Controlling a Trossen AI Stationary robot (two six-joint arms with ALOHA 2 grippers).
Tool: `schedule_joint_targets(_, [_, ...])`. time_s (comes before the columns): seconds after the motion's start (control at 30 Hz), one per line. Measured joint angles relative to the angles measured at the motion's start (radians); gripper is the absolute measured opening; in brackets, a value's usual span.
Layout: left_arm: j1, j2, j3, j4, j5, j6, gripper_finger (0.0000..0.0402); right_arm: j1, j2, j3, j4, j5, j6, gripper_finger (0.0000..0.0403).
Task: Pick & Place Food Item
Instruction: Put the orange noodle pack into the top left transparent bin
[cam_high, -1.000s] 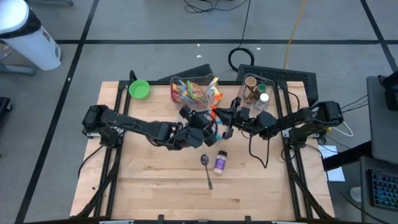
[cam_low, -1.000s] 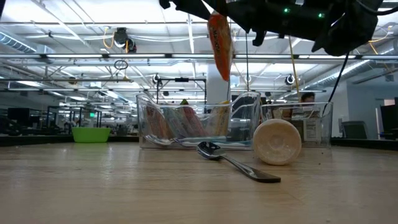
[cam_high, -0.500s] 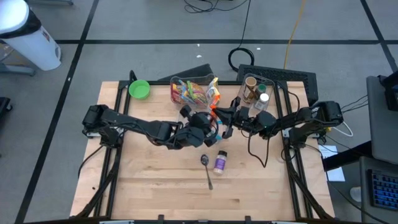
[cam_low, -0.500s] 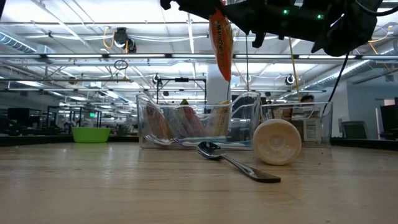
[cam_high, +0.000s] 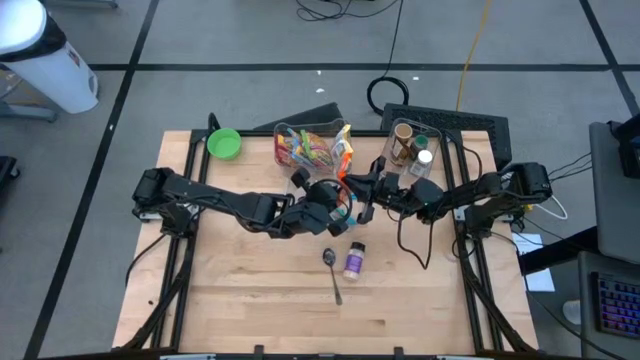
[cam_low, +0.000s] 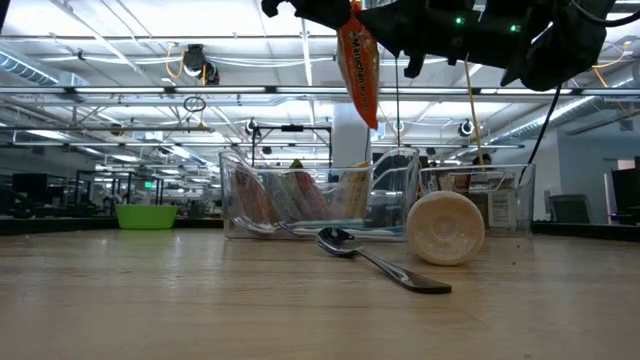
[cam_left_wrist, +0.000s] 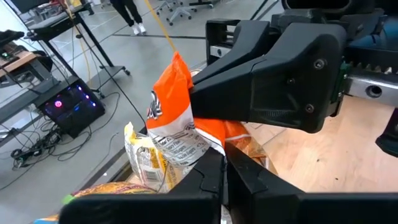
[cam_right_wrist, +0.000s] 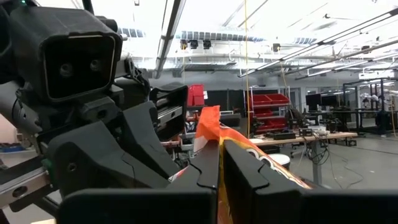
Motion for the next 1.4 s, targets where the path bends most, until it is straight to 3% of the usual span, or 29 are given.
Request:
schedule_joint_targets(0.27, [-0.001,-0.002,0.000,-0.001,0.002,0.020,0.0003,0.000,0.000,0.000,-0.013,-0.005,0.008,0.0025])
schedule_joint_targets(0.57, [-0.005,-0.029,-0.002,-0.046,0.005,0.012,0.0002,0.002,-0.061,-0.021,-0.061,-0.111,-0.022,0.0136])
schedule_joint_targets(0.83, [0.001,-0.063,-0.001,-0.048,0.001,0.021,0.0001,0.002,-0.218,-0.111,-0.131,-0.110,-0.055,0.0212])
schedule_joint_targets(1.2, [0.134,-0.115,0.000,-0.073,0.024,-0.006,0.0001,0.016,-0.465,-0.301,-0.237,-0.111,0.001,0.0228])
schedule_joint_targets(1.4, [0.315,-0.117,0.000,-0.066,0.188,-0.087,0.0000,0.085,-0.501,-0.365,-0.239,-0.109,0.011,0.0225])
